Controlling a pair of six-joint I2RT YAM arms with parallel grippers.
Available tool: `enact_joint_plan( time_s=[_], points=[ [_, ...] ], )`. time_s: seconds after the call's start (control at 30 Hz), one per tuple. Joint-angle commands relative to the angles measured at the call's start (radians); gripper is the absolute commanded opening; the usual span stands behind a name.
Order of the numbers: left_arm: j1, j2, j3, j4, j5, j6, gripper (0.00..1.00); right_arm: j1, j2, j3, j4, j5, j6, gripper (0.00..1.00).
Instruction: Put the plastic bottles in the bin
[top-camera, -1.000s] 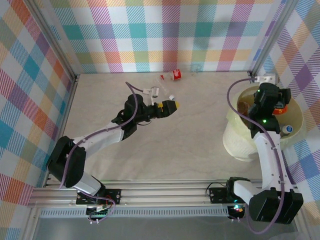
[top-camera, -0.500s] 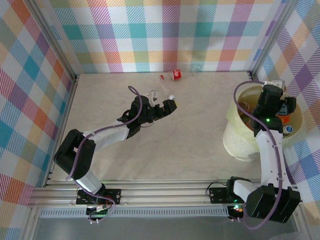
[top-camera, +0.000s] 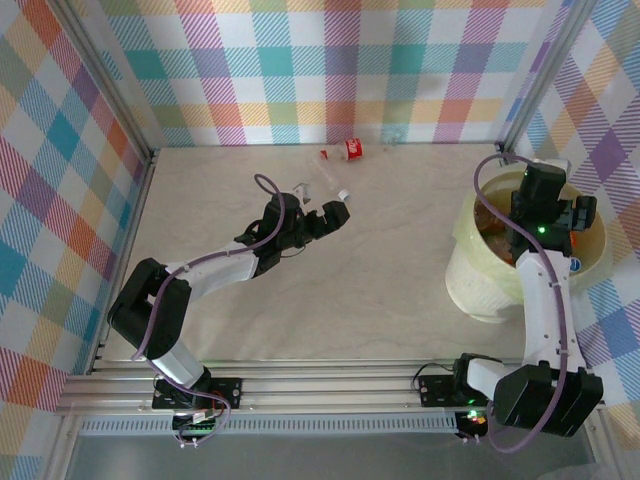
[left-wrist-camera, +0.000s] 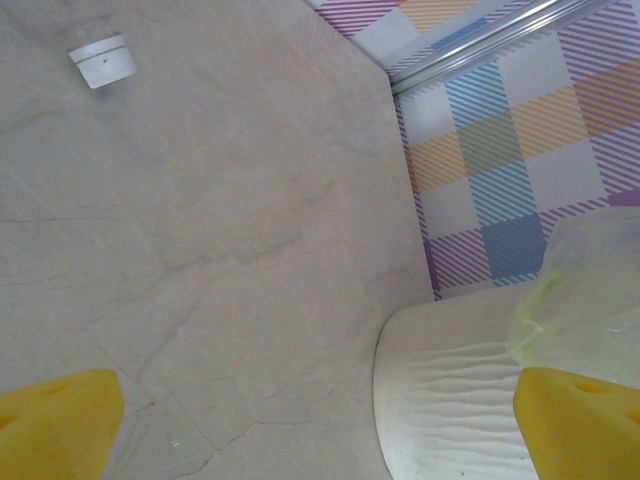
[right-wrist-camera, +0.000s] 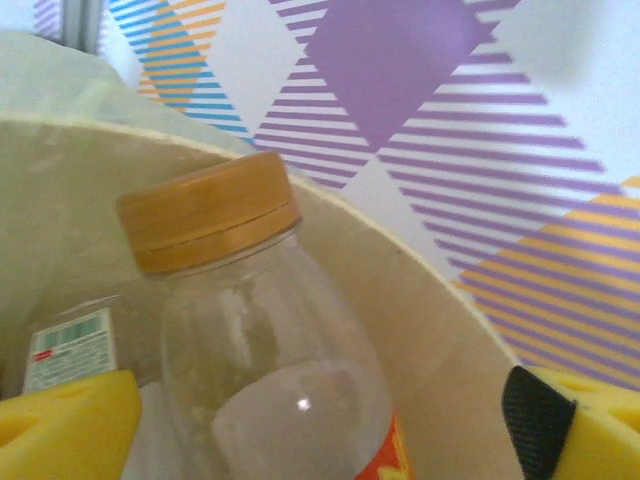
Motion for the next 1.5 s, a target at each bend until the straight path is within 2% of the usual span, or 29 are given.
enact_joint_plan(
  time_s=[0.0, 0.27, 0.33, 0.43, 0.63, 0.7, 0.87, 1.0, 1.13, 1.23, 1.47],
  points=[
    [-0.006, -0.013, 0.039, -0.019, -0.023, 0.015, 1.00, -0.005, -0.039, 0.048, -0.068, -0.136, 0.071, 1.00],
    [-0.007, -0.008, 0.045, -0.038, -0.029, 0.013, 1.00, -0.005, -0.058, 0.088, -0.154, -0.505, 0.133, 1.00],
    [-0.006, -0.010, 0.044, -0.041, -0.031, 0.015, 1.00, -0.005, -0.031, 0.109, -0.193, -0.549, 0.142, 1.00],
    [-0.006, -0.013, 0.044, -0.048, -0.034, 0.016, 1.00, -0.006, -0.030, 0.117, -0.181, -0.441, 0.239, 1.00],
    [-0.006, -0.026, 0.038, -0.069, -0.049, 0.030, 1.00, -0.017, -0.066, 0.123, -0.125, -0.219, 0.279, 1.00],
    [-0.006, -0.030, 0.033, -0.072, -0.053, 0.031, 1.00, -0.052, -0.066, 0.113, -0.111, -0.222, 0.304, 1.00],
    [-0.006, -0.037, 0.025, -0.085, -0.065, 0.031, 1.00, -0.153, -0.040, 0.094, -0.103, -0.430, 0.331, 1.00],
    [-0.007, -0.034, 0.022, -0.087, -0.070, 0.026, 1.00, -0.170, 0.016, 0.117, -0.133, -0.530, 0.295, 1.00],
    [-0.006, -0.025, 0.024, -0.085, -0.068, 0.017, 1.00, -0.170, 0.010, 0.106, -0.136, -0.774, 0.220, 1.00],
    [-0.006, -0.018, 0.032, -0.085, -0.065, 0.015, 1.00, -0.168, -0.020, 0.093, -0.134, -0.904, 0.186, 1.00],
    [-0.006, 0.010, 0.071, -0.107, -0.074, 0.033, 1.00, -0.167, -0.093, 0.093, -0.110, -1.011, 0.194, 1.00]
  ],
)
